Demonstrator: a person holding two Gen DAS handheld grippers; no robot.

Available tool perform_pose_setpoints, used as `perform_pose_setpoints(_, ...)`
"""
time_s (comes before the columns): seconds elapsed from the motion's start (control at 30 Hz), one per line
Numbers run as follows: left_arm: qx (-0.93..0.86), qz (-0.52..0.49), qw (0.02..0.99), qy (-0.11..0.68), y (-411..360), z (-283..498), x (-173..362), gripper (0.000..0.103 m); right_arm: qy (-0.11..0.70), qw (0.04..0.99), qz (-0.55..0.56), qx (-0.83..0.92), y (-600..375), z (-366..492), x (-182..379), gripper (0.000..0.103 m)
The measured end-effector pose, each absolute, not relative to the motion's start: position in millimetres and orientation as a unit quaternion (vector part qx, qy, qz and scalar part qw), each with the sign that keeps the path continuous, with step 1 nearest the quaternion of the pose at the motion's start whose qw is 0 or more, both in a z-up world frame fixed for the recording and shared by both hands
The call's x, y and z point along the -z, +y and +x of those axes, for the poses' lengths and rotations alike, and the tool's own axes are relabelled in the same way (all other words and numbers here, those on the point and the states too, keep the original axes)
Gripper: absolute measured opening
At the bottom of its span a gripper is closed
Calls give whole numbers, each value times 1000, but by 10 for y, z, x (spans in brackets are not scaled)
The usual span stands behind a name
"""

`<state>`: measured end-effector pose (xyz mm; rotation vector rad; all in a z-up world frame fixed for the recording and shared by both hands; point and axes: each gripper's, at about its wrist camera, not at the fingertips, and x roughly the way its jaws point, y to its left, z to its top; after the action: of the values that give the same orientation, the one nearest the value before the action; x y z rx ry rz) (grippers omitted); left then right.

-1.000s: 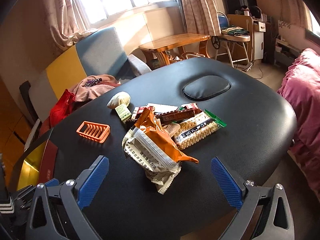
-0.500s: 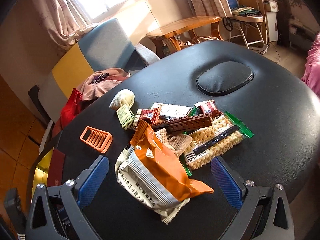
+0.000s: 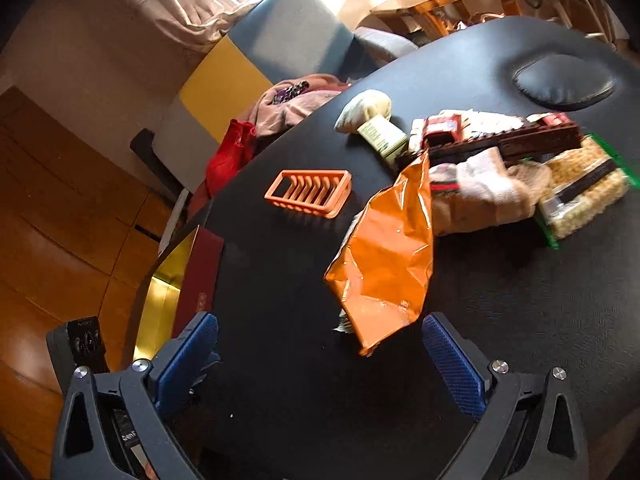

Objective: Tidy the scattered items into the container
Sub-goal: 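Move the left tool toward the orange-and-white biscuit packet on the table, then grasp the orange-and-white biscuit packet with the left tool and lift it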

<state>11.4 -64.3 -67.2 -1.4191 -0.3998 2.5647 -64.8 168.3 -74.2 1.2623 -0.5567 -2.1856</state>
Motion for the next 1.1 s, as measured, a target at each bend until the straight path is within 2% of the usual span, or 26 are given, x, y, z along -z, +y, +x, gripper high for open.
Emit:
perform_pose_setpoints(0.2,-862,-464,157,-128,-256,-157,470,38,-172,219,454,846,1983,-470,598,103)
perform_pose_setpoints(0.33,-859,-469,177,-107,57,-356,396,48,-175,190,455,853,2191,-416,645,103)
perform_pose_setpoints(0.5,-852,-482,184,-87,336,-598,379,52,-187,172,452,855,2382,-432,726,103)
perform_pose_setpoints(1.1,-837,-512,172,-83,503,-1118,706,55,-162,148,442,870,2461,-490,749,103)
